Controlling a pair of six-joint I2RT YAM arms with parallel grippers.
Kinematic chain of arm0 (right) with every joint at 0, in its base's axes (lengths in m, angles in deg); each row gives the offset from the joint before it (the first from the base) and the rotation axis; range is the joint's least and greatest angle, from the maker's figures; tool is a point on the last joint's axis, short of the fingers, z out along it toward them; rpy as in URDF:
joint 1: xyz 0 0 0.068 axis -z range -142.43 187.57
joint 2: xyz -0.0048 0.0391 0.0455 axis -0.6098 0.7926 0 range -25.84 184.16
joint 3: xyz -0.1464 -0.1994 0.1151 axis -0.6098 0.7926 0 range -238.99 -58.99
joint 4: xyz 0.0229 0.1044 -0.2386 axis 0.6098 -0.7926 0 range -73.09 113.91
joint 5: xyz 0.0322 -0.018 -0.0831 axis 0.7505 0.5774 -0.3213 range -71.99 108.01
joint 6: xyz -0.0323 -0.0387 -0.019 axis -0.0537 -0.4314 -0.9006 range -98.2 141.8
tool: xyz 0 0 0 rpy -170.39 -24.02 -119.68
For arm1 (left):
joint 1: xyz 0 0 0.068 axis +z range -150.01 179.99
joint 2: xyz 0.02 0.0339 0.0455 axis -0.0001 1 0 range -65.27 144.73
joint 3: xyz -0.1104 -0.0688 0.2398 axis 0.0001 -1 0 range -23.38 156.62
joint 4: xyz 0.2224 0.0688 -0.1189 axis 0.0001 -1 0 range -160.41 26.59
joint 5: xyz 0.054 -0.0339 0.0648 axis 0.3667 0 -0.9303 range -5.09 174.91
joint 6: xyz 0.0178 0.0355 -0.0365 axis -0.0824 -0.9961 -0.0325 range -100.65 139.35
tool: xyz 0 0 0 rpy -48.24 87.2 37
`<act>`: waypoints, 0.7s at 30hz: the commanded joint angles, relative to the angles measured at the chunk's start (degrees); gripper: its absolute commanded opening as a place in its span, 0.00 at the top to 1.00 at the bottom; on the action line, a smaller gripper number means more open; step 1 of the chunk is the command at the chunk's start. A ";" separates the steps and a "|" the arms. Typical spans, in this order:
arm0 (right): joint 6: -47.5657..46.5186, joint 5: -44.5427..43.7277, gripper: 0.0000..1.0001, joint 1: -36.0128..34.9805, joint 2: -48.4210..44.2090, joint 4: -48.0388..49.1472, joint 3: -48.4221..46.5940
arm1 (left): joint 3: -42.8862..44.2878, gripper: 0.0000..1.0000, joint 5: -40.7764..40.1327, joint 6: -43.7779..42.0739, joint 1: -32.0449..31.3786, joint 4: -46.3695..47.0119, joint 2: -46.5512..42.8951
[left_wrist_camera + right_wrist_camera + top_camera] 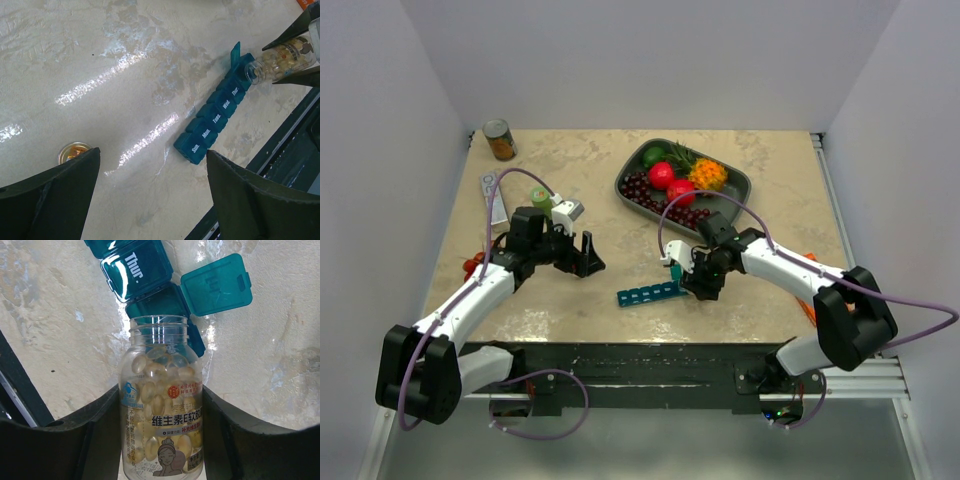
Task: Sort the pills into containers
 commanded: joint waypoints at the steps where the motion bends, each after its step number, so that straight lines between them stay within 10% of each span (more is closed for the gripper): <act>1: 0.91 -1.00 0.95 -0.38 -0.21 -0.58 -2.69 | 1.09 0.09 1.14 -1.28 -0.31 1.37 -0.04; 21: 1.00 -1.44 0.95 -0.99 0.06 -1.02 -2.96 | 1.18 0.09 1.23 -1.46 -0.31 1.37 -0.21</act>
